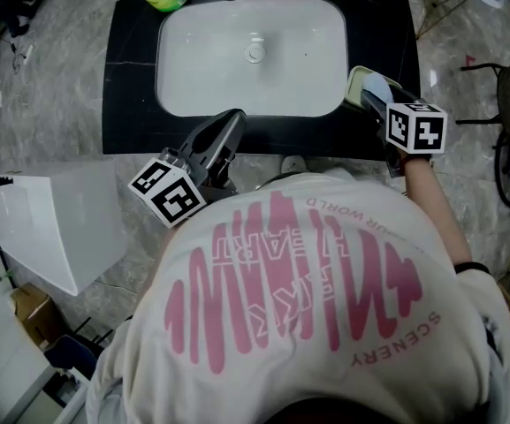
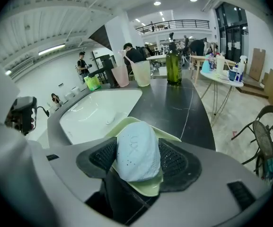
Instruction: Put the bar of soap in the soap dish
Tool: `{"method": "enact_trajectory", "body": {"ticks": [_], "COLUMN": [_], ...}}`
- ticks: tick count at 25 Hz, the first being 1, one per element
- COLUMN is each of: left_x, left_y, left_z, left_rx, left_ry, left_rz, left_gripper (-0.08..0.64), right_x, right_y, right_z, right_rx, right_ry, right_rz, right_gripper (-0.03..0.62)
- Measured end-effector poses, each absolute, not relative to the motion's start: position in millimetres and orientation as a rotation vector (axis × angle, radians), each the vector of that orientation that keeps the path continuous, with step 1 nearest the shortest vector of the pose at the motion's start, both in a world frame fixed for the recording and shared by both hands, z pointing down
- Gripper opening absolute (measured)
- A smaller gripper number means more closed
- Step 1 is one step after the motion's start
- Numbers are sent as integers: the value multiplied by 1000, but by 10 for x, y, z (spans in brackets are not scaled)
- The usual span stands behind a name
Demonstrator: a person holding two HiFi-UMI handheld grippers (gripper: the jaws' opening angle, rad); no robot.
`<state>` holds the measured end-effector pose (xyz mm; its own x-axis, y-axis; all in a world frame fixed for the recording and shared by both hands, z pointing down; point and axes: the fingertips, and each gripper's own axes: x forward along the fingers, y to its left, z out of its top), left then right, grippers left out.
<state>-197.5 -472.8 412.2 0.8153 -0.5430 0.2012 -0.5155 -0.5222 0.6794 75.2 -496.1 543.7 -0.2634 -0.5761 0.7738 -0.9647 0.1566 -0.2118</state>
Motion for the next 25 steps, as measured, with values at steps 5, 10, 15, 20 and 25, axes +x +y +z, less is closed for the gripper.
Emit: {"method": "enact_trajectory", "body": {"ticks": [5,10,15,20,25], "left_x": [-1943,-1843,-1736,-1601,-1548], "left_y": [-4670,-4679,-4653,-4672,-4692], "left_z": [4079,4006,3996,3956,3983], "left_rx": [2217,2197,2179,2181,2171], "left_ry": [-798,-836,-872,-887,-893], "left_rz": [-62,-116,-128,-152,-137], "left_gripper": [8,8,8,8,8], "right_x": [728,697,647,597,635], "right_y": [-4901,-4953,-4939,-4901,-4913], "right_z": [5471,5483,5493,5493,5425], "right_rx": [1342,1219,1086,989,1000], "right_ry": [-1888,-1881,-1897,-1936,-1974], "right_rz": [896,821,744,731,790], "right_gripper": [278,278,278,291,293]}}
